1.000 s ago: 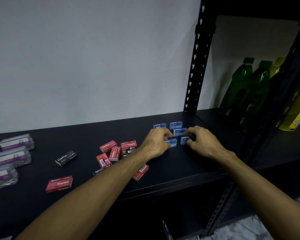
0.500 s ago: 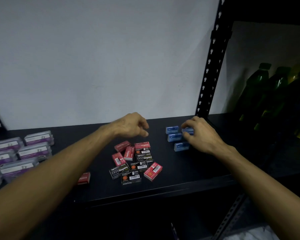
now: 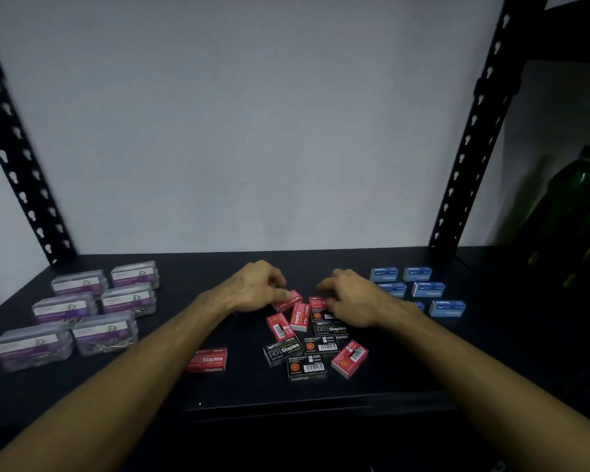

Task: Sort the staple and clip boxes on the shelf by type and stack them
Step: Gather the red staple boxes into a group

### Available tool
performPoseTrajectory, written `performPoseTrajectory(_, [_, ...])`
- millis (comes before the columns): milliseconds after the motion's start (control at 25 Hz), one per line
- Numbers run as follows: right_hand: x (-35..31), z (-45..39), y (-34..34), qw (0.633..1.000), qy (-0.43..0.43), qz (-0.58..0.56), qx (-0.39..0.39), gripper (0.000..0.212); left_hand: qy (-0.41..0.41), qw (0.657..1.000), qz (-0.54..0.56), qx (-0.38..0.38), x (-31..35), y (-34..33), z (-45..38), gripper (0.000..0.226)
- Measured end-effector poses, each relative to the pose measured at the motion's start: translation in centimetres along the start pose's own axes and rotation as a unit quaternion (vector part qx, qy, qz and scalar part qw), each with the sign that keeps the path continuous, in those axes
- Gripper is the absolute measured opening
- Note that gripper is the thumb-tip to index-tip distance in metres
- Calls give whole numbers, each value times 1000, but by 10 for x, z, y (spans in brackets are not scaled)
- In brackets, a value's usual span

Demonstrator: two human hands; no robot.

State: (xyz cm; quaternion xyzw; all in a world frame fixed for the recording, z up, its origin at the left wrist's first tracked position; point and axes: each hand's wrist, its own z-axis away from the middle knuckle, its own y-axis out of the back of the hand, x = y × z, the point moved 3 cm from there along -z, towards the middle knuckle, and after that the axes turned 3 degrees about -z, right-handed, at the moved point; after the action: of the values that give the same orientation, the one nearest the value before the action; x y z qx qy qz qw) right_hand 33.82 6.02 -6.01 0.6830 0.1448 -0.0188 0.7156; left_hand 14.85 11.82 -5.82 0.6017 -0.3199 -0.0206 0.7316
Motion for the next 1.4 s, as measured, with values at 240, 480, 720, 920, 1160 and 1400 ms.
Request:
performPoseTrajectory(240, [4, -2, -1, 999, 6, -20, -25, 36, -30, 999, -1, -30, -5, -9, 0, 28])
performPoseTrajectory(480, [6, 1, -3, 998, 4, -60, 10, 24, -52, 998, 14, -22, 0, -13, 4, 23])
performPoseTrajectory(720, [7, 3, -2, 993, -9, -110, 45, 13, -71, 997, 12, -14, 8, -10, 4, 24])
performPoseTrajectory(920, [9, 0, 1, 992, -7, -112, 54, 16, -62, 998, -3, -7, 7, -11, 2, 27])
performPoseTrajectory(1160, [10, 0, 1, 994, -9, -101, 35, 28, -59, 998, -19, -28, 11, -13, -3, 34])
performPoseTrajectory(1400, [12, -3, 0, 995, -9, -90, 48, 22, -50, 999, 0, -8, 9, -11, -9, 25])
